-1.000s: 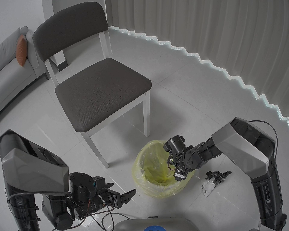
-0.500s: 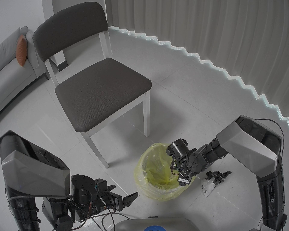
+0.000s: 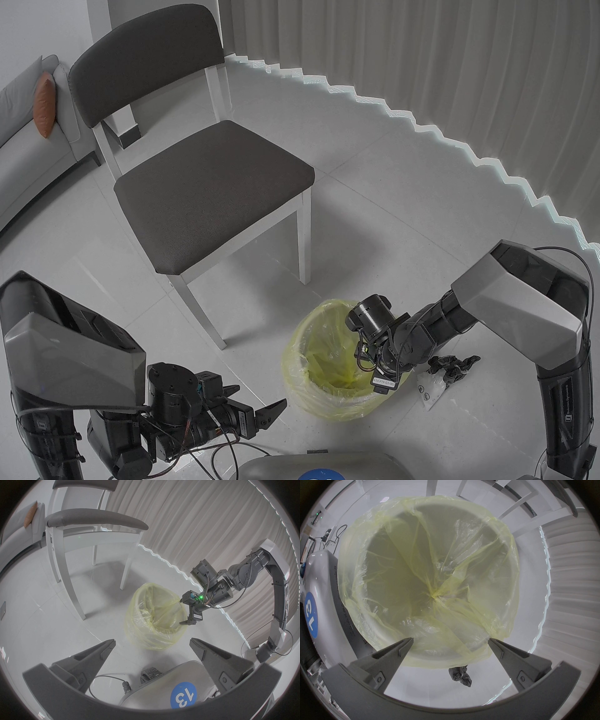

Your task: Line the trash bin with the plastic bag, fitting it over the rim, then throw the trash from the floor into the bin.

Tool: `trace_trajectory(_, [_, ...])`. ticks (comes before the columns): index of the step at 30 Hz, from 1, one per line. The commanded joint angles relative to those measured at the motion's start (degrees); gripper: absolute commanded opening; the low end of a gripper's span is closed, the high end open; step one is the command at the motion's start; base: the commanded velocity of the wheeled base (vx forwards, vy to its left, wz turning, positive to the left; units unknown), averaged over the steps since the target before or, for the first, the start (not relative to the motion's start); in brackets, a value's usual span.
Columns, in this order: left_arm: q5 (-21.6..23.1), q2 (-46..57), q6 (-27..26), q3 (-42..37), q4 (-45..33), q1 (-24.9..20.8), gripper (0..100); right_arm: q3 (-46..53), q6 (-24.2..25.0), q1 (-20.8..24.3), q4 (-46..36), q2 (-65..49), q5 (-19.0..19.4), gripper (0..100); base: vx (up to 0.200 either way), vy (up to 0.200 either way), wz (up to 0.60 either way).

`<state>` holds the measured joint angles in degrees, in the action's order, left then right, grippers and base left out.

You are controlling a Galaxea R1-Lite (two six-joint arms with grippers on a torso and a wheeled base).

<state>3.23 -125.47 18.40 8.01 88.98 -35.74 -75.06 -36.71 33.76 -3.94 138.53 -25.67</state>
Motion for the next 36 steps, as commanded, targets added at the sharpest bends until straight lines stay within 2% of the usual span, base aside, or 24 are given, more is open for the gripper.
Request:
trace_trajectory(1, [0.02,0.05,-0.03,-0.01,0.85,-0.03,100,0.26,-0.12,0.17,-0.02,-1.25,0.01,100,0.0,0.0,0.0])
trace_trajectory(20, [-0.07,0.05,-0.03,-0.01,0.85,-0.03,100,1.76,0.32,1.22,0.07,-0.11,0.36,100,0.0,0.0,0.0])
trace_trajectory(36, [-0.07,0.22,-0.03,-0.1,0.85,-0.12,100,3.25,0.23,1.4,-0.46,-3.53,0.36,100,0.0,0.0,0.0])
